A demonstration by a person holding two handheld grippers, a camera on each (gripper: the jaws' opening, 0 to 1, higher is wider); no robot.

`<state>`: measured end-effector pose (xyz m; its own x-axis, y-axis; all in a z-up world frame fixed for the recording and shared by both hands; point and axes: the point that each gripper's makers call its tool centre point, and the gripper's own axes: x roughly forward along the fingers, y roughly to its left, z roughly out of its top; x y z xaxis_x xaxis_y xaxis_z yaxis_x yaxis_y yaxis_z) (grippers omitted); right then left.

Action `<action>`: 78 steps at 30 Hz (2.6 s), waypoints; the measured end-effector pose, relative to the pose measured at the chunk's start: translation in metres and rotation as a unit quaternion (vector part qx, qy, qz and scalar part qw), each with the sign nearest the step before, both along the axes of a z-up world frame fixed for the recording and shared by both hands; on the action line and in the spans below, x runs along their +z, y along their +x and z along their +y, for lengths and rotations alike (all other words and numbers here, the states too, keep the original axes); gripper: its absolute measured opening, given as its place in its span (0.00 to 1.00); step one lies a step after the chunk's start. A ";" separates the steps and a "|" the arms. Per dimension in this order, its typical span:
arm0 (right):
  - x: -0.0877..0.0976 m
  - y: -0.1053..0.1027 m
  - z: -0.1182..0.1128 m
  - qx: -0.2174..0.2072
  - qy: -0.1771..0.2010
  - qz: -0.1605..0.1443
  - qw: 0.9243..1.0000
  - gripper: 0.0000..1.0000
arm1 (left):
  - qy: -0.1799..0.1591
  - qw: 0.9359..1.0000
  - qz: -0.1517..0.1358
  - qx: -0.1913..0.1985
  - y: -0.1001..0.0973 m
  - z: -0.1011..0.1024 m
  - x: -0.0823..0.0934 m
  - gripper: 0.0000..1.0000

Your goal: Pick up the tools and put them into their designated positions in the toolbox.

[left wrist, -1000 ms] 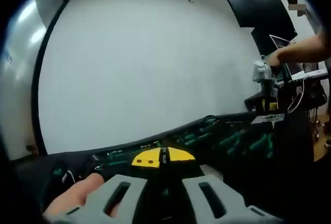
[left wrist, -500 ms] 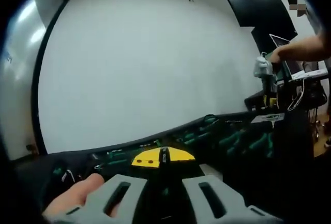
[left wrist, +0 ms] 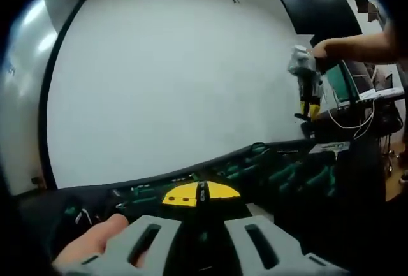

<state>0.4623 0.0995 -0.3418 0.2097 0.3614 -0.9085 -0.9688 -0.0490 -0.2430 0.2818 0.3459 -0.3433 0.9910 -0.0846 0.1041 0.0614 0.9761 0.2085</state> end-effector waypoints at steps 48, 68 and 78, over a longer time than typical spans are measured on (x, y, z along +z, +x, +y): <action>-0.059 -0.049 0.120 0.123 -0.034 0.030 0.991 0.12 | -0.030 1.000 -0.006 0.000 0.005 0.012 0.001 0.04; -0.073 -0.052 0.141 0.141 -0.025 0.015 0.990 0.02 | -0.026 1.000 -0.001 0.000 0.006 0.012 -0.002 0.04; -0.073 -0.050 0.146 0.144 -0.038 -0.008 0.989 0.02 | -0.020 1.000 0.003 0.002 0.006 0.012 -0.003 0.04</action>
<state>0.4127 0.2455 -0.4146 0.1221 0.3380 -0.9332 -0.9083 -0.3409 -0.2423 0.2879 0.3579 -0.3461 0.9919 -0.0756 0.1020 0.0577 0.9841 0.1682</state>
